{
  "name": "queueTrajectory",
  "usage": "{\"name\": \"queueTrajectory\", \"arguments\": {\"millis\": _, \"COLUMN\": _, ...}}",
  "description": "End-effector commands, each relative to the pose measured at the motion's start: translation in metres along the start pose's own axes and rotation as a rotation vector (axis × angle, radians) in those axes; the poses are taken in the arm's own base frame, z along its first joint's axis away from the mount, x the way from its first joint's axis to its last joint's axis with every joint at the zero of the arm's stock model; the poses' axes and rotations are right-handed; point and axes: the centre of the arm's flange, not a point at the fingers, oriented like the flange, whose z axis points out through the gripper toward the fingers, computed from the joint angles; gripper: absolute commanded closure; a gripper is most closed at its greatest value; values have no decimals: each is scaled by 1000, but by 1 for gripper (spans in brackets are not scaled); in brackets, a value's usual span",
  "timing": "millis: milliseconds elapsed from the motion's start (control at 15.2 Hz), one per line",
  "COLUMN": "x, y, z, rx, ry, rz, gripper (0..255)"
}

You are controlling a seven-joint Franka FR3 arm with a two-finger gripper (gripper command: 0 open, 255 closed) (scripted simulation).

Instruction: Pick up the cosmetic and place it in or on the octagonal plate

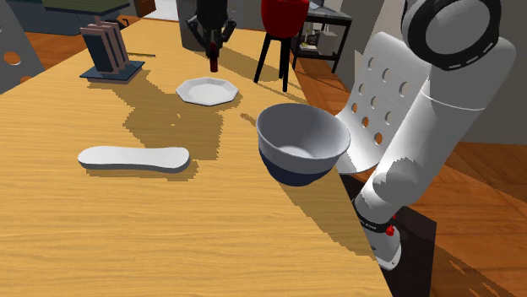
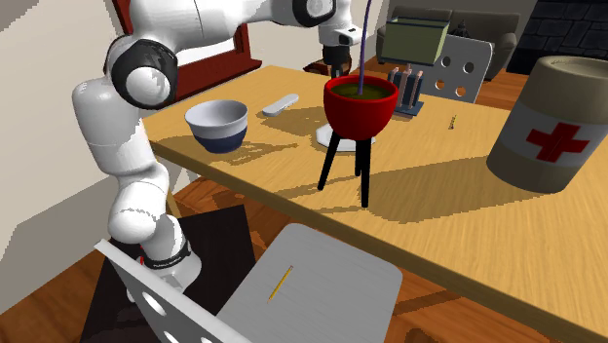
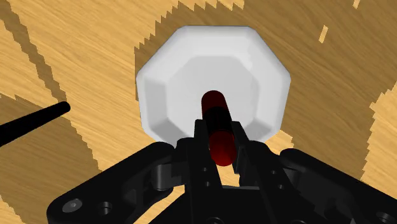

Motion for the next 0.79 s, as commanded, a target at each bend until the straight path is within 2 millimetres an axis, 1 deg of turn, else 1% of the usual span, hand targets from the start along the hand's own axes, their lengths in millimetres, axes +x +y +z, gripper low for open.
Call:
{"name": "queueTrajectory", "arguments": {"millis": 0, "x": 26, "y": -7, "z": 1, "rx": 0, "ry": 0, "rz": 1, "gripper": 255}}
{"name": "queueTrajectory", "arguments": {"millis": 66, "x": 39, "y": -9, "z": 2, "rx": 0, "ry": 0, "rz": 1, "gripper": 255}}
{"name": "queueTrajectory", "arguments": {"millis": 726, "x": 32, "y": -9, "z": 54, "rx": 0, "ry": 0, "rz": 1, "gripper": 255}}
